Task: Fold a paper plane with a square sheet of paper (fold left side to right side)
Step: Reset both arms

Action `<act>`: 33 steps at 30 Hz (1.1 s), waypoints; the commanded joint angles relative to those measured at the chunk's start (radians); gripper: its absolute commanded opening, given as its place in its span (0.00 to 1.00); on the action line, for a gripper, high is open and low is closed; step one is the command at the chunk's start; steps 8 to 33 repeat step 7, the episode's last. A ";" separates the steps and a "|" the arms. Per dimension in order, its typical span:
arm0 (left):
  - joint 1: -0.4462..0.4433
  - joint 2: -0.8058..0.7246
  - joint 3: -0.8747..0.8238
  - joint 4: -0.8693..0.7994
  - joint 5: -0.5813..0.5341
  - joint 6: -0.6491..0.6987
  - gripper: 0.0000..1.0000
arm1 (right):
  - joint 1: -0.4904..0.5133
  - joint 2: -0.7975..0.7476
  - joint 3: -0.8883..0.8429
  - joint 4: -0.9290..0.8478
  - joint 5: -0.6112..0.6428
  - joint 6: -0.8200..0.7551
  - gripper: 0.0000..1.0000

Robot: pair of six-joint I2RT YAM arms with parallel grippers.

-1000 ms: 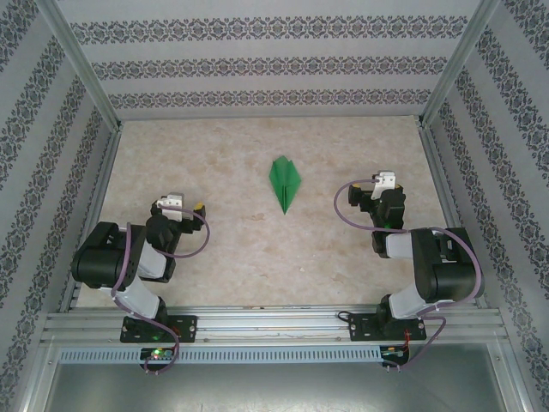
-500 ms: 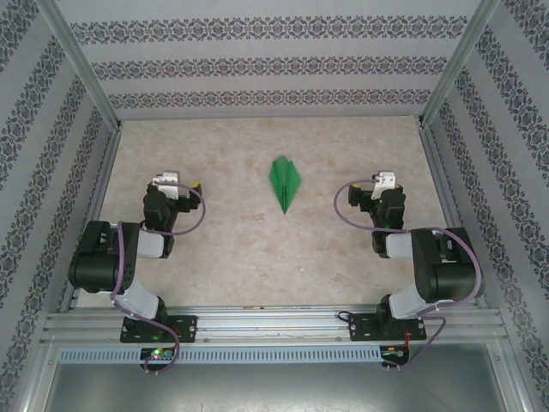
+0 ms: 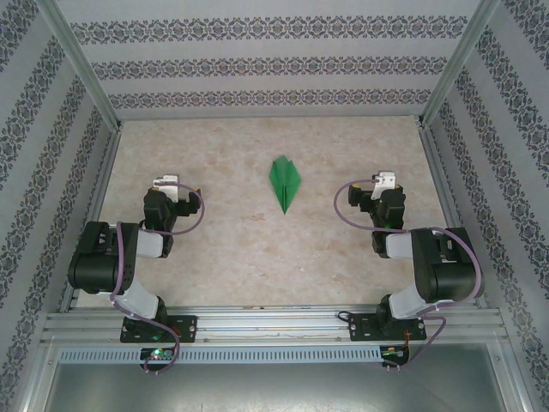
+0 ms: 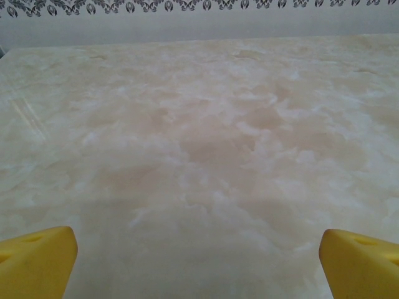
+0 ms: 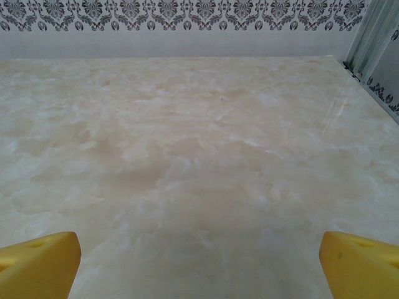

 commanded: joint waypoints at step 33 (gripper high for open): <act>0.009 -0.008 -0.004 -0.013 0.019 -0.015 1.00 | 0.006 0.001 0.008 0.010 0.005 0.010 0.98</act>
